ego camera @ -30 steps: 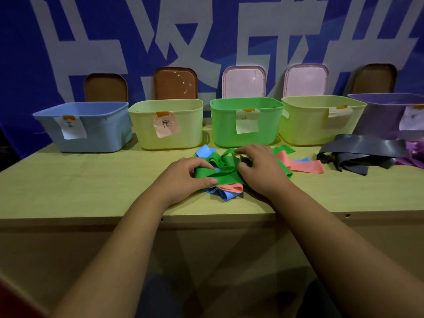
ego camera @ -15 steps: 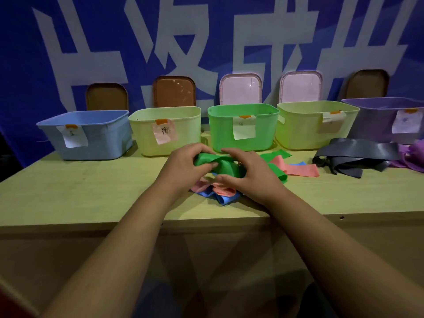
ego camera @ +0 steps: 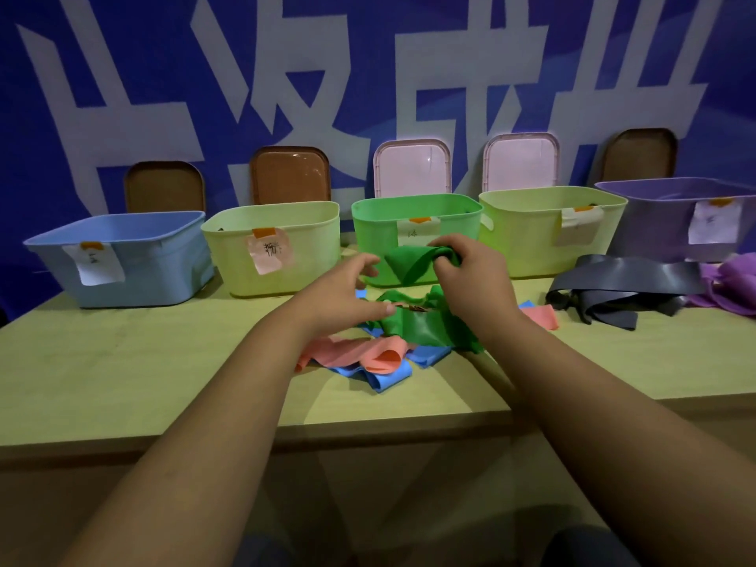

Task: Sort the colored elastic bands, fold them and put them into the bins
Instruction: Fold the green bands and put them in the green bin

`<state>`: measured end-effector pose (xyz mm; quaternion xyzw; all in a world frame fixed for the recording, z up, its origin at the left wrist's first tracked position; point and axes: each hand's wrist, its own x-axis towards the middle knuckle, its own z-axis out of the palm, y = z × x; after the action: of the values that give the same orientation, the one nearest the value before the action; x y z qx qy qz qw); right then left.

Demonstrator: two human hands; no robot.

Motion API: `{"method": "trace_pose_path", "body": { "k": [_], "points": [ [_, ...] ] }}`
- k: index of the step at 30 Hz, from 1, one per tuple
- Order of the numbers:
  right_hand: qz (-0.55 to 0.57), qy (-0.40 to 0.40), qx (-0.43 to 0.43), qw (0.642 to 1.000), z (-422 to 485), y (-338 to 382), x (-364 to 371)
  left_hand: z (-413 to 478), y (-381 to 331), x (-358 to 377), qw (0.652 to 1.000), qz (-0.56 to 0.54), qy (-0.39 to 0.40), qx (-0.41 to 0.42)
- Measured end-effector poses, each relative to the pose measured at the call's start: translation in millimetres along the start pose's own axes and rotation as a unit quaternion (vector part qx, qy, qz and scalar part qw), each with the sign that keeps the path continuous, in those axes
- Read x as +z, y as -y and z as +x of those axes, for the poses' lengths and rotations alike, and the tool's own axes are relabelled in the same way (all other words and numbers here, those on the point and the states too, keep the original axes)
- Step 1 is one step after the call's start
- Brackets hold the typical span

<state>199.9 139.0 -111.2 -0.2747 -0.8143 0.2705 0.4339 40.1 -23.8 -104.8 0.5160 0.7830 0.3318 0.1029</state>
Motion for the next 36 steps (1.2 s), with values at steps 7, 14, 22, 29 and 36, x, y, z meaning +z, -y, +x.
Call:
{"method": "trace_pose_path", "body": {
  "k": [7,14,22,29,36],
  "points": [
    [-0.173,0.114,0.015,0.978,7.0,-35.8,22.1,10.1,20.3,22.4,1.0,0.005,-0.012,0.006],
    [-0.031,0.078,-0.047,0.995,9.7,-39.6,9.3,16.7,20.1,20.6,0.993,-0.048,-0.103,0.016],
    [-0.083,0.127,-0.111,0.982,-0.7,-37.9,7.2,31.2,-0.3,7.4,0.965,-0.193,-0.18,0.019],
    [0.034,-0.018,-0.015,0.999,7.6,-43.0,3.1,55.5,-19.7,3.2,0.953,-0.199,-0.219,0.06],
    [0.042,0.007,0.052,0.998,14.8,-46.0,3.1,60.2,1.8,32.4,0.979,0.023,-0.203,0.003]
  ]
}}
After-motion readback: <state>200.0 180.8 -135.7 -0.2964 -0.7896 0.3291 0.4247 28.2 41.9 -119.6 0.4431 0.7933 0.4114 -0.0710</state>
